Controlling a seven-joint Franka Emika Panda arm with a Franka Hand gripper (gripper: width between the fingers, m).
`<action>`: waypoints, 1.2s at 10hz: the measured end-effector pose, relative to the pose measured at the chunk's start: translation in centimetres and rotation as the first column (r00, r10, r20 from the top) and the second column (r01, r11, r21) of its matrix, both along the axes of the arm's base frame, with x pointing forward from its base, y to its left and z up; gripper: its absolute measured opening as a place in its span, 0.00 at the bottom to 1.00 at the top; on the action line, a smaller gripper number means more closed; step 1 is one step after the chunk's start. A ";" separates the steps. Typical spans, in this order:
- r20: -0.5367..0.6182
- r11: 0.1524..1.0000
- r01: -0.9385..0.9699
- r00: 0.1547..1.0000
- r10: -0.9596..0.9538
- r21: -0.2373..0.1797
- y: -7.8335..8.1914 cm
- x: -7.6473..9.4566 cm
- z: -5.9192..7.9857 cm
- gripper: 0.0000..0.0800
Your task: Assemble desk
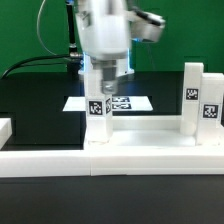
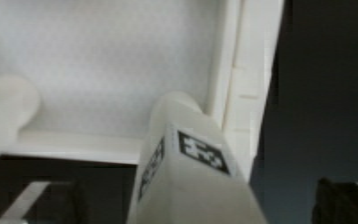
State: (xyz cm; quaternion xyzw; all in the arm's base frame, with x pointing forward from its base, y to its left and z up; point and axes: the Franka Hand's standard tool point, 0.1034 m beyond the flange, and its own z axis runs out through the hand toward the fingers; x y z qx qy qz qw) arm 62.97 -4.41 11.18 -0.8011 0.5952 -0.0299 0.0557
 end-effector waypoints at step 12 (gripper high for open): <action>-0.061 0.822 -0.559 0.829 0.556 -0.109 -0.5 0.6 -0.2 0.47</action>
Offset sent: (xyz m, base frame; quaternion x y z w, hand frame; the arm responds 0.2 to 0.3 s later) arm 0.0000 0.0000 0.0000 0.0000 0.0000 -0.1296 0.9916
